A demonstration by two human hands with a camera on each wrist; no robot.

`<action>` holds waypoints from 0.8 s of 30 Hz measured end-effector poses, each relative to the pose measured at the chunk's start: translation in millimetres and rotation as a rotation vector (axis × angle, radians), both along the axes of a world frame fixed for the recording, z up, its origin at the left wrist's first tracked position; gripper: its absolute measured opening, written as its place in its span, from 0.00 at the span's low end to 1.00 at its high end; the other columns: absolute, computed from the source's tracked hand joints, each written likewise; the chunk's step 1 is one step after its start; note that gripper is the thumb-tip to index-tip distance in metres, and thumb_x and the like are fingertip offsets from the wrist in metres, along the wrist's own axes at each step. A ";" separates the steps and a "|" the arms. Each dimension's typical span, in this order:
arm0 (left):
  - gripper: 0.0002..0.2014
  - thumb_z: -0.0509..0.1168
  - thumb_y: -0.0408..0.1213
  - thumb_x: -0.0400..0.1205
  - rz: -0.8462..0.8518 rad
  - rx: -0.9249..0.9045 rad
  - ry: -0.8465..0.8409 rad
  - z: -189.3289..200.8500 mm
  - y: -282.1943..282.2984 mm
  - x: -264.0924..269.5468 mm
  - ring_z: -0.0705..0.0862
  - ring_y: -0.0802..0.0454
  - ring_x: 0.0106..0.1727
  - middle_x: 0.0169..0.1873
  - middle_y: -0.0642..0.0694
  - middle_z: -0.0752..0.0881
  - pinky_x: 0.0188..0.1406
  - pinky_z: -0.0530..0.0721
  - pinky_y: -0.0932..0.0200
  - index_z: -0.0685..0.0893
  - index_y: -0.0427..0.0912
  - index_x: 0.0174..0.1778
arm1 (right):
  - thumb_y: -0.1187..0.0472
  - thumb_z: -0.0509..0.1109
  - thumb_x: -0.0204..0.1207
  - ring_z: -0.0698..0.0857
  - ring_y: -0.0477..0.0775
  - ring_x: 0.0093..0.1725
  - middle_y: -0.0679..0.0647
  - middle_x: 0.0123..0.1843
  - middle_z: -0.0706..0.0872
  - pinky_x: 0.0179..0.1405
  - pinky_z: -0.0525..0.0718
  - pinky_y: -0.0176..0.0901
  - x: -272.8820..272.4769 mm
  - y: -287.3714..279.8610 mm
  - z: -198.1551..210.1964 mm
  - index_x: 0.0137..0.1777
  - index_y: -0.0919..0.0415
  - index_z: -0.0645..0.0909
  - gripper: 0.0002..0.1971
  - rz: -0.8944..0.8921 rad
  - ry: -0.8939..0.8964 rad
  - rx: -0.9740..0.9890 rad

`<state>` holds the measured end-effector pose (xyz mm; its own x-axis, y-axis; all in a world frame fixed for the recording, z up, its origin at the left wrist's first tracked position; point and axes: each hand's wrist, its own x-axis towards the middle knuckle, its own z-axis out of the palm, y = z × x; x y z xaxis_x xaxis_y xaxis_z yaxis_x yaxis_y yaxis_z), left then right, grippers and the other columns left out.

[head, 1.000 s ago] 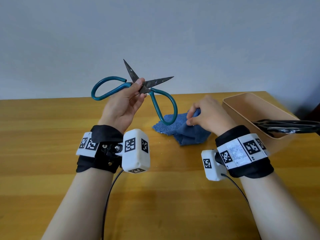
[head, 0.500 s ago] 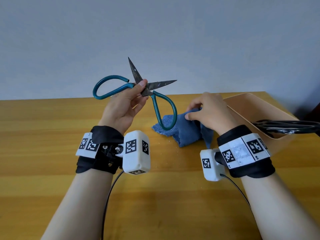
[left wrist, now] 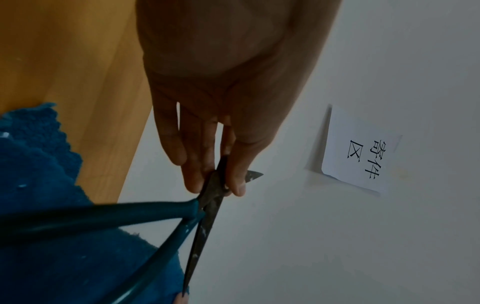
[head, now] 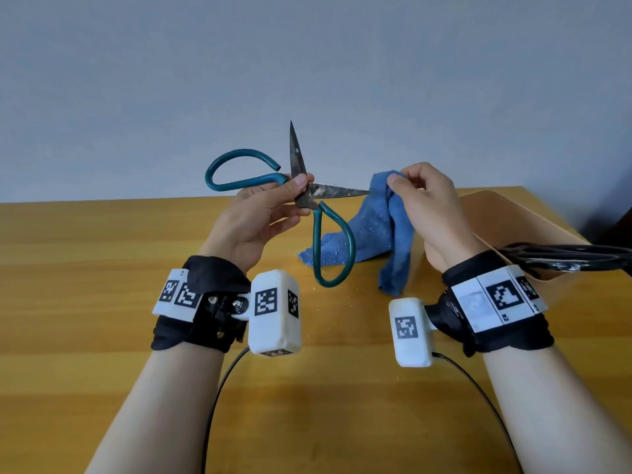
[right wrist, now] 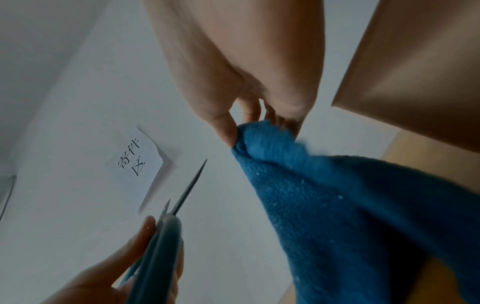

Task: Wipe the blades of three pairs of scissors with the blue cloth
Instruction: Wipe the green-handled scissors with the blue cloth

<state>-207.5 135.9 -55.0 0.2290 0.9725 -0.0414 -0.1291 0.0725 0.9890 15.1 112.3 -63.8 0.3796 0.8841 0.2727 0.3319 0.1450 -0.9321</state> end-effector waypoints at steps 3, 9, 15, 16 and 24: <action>0.07 0.70 0.43 0.84 -0.047 0.005 0.042 -0.9 -0.7 0.0 0.86 0.58 0.40 0.41 0.50 0.91 0.49 0.79 0.61 0.91 0.48 0.51 | 0.57 0.70 0.81 0.85 0.53 0.48 0.51 0.43 0.85 0.58 0.85 0.55 0.4 1.3 -0.3 0.47 0.61 0.82 0.07 0.007 0.159 -0.044; 0.10 0.69 0.44 0.84 -0.120 0.026 0.115 -2.9 -1.7 1.7 0.88 0.56 0.39 0.40 0.48 0.92 0.53 0.83 0.59 0.91 0.44 0.54 | 0.61 0.71 0.80 0.87 0.55 0.48 0.54 0.44 0.85 0.50 0.87 0.53 -1.7 -3.4 6.3 0.39 0.56 0.80 0.08 0.093 0.379 -0.090; 0.10 0.68 0.43 0.85 -0.151 0.041 0.173 -5.8 -2.0 5.2 0.89 0.55 0.42 0.44 0.47 0.92 0.51 0.87 0.62 0.91 0.44 0.55 | 0.64 0.67 0.75 0.71 0.49 0.35 0.50 0.31 0.70 0.37 0.69 0.44 -4.9 -9.2 13.7 0.30 0.55 0.67 0.15 0.257 0.481 -0.146; 0.10 0.68 0.43 0.85 -0.153 0.038 0.177 -6.4 -1.9 5.4 0.90 0.54 0.43 0.45 0.47 0.92 0.51 0.88 0.61 0.91 0.44 0.55 | 0.65 0.67 0.75 0.70 0.50 0.36 0.51 0.32 0.69 0.39 0.69 0.46 -4.9 -9.6 13.8 0.30 0.55 0.67 0.15 0.280 0.486 -0.151; 0.08 0.70 0.43 0.84 -0.139 0.028 0.211 -5.8 -3.3 7.5 0.90 0.53 0.41 0.47 0.45 0.93 0.47 0.89 0.62 0.92 0.44 0.52 | 0.62 0.71 0.79 0.81 0.58 0.46 0.61 0.43 0.82 0.51 0.80 0.53 -15.3 -14.2 12.7 0.36 0.58 0.80 0.10 0.492 0.333 -0.202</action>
